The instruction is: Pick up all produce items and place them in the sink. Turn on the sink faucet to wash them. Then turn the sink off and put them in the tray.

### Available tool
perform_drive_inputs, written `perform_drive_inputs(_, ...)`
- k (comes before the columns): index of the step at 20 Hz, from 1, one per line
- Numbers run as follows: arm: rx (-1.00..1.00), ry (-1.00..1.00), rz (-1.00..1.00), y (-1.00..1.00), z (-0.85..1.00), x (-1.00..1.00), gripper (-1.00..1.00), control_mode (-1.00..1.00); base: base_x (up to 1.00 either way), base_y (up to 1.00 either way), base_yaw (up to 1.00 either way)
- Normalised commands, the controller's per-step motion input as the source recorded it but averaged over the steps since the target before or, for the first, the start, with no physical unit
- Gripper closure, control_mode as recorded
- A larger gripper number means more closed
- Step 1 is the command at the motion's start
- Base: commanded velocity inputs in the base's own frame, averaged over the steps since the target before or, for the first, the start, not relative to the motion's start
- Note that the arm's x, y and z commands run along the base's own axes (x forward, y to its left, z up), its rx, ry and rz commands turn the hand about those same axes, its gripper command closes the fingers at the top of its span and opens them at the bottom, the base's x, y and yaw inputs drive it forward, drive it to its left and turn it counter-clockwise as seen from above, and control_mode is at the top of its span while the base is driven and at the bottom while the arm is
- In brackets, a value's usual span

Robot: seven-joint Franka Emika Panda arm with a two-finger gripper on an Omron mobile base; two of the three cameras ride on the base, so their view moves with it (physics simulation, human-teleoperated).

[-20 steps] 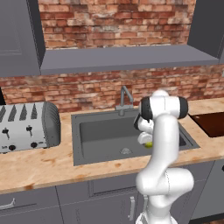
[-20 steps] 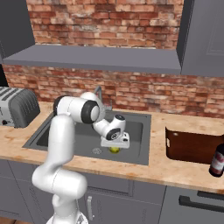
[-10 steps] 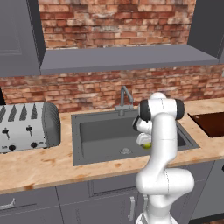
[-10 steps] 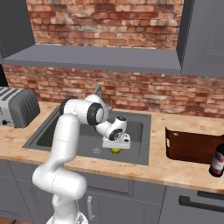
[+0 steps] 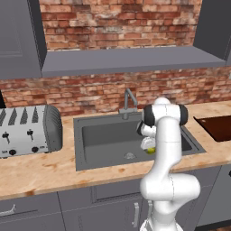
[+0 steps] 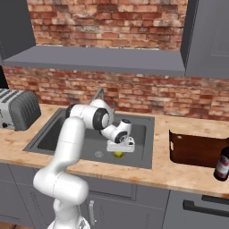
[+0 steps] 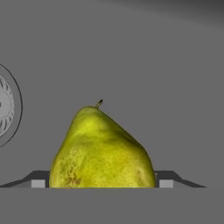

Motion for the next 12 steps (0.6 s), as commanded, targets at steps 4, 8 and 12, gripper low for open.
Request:
perform_drive_inputs(4, 0.0, 0.03, 0.03, 0.0, -0.27, 0.25, 1.0, -1.0, 0.0, 0.0, 0.0)
perform_drive_inputs(8, 0.0, 0.03, 0.03, 0.0, -0.26, 0.22, -1.0, -1.0, 0.0, 0.0, 0.0)
perform_drive_inputs(12, 0.0, 0.0, 0.02, 0.0, -0.02, 0.06, -1.0, -1.0, 0.0, 0.0, 0.0)
